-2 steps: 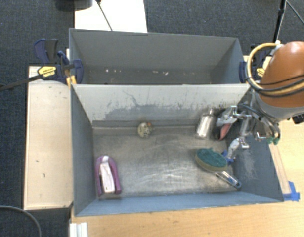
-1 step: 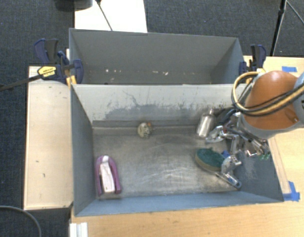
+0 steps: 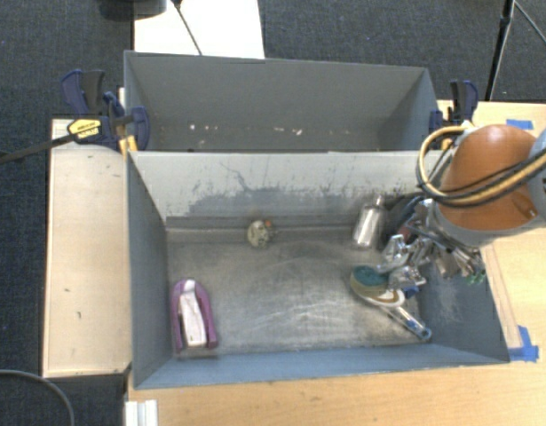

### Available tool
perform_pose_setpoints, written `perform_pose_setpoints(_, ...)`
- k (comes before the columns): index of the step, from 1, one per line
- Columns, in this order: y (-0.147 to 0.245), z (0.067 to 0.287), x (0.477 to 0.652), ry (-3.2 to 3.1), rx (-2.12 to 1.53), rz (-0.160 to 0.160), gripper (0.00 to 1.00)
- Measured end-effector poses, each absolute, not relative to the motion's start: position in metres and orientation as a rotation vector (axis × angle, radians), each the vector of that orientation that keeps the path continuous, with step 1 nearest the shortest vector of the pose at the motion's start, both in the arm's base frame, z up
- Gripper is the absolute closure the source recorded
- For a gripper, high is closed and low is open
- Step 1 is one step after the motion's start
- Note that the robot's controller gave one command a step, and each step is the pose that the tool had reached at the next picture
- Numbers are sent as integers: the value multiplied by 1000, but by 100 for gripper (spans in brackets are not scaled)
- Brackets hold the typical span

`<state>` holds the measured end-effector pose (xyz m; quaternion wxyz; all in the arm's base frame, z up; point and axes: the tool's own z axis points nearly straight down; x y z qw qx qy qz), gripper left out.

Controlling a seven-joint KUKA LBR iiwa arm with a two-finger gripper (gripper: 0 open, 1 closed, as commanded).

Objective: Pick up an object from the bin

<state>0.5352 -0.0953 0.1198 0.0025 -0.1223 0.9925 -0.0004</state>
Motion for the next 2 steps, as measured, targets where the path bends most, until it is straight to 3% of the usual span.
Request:
perform_pose_setpoints(1, -96, 94, 545, 3123, -141, -10, 100)
perform_pose_setpoints(2, -88, 208, 550, 3123, -222, -3, 100)
